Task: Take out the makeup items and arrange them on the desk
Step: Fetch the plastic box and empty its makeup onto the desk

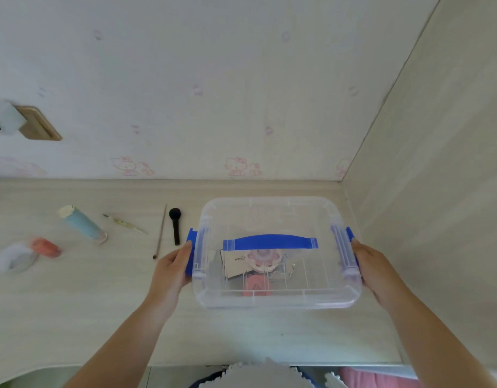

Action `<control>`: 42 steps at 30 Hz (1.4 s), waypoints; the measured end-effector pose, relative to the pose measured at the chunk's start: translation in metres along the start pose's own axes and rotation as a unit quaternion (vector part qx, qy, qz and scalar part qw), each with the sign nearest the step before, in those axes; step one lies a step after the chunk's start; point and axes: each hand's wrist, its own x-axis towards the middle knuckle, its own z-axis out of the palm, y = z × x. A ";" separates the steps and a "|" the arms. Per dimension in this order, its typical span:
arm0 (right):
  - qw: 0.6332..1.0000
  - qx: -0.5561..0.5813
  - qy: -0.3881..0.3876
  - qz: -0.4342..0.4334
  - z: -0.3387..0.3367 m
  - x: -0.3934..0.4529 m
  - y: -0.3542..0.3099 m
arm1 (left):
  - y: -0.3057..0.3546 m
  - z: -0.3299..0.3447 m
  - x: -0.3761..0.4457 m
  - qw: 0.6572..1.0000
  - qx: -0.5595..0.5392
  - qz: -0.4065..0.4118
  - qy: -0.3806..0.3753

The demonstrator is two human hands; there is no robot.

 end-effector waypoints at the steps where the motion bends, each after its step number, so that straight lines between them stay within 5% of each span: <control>1: 1.000 -0.005 -0.003 0.004 0.001 0.002 0.002 | -0.002 0.001 -0.001 1.000 -0.009 -0.008 0.004; 6: 1.000 -0.004 0.012 -0.020 0.004 0.004 0.010 | -0.003 0.000 -0.005 0.999 0.014 -0.037 -0.015; 11: 0.984 0.047 0.120 -0.122 0.007 -0.022 0.009 | -0.008 -0.005 -0.006 0.978 0.131 0.145 0.076; 15: 0.976 0.030 0.123 -0.175 0.007 -0.054 0.022 | -0.011 -0.010 -0.021 0.947 0.212 0.235 0.056; 28: 0.962 0.102 0.125 -0.218 0.021 -0.084 -0.003 | 0.005 -0.012 -0.031 0.958 0.145 0.247 -0.002; 37: 0.935 0.157 0.121 -0.294 0.002 -0.053 -0.067 | 0.079 -0.007 0.000 0.877 0.270 0.389 0.085; 42: 0.943 0.133 0.092 -0.292 0.000 -0.018 -0.103 | 0.116 0.011 0.034 0.862 0.316 0.386 0.097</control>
